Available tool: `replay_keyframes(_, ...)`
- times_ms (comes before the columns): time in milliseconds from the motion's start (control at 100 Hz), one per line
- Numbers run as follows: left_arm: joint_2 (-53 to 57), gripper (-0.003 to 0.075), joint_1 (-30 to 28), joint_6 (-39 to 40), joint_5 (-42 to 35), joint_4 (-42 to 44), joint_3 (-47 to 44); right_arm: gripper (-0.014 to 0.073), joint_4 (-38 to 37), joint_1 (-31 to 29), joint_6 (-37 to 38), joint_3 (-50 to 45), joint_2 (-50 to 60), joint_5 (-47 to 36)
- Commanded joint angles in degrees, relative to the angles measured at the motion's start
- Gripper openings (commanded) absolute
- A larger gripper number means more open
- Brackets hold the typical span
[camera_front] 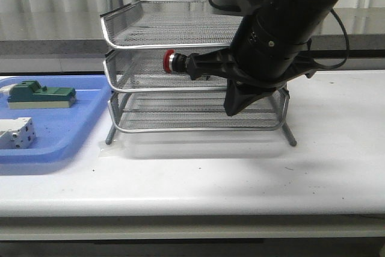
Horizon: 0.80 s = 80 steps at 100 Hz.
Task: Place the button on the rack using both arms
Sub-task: 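Push the middle mesh tray back into the stack with the right gripper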
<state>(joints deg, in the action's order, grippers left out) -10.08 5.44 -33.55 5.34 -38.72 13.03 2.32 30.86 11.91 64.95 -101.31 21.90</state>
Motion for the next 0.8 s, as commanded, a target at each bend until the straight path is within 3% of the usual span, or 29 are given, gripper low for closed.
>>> replay_keyframes(0,-0.51,-0.002,-0.07,0.38,-3.77,-0.76,1.6,-0.0099,-0.84,0.01,-0.46,1.92,4.38,-0.17)
replay_keyframes(380,-0.51,-0.002,-0.07,0.38,-3.77,-0.76,1.32,-0.0099,-7.52,-1.42,0.89,-0.79,17.76,6.04)
replay_keyframes(790,-0.51,-0.002,-0.07,0.38,-3.77,-0.76,1.32,-0.0099,-13.25,-13.9,1.18,-13.29,41.14,7.05)
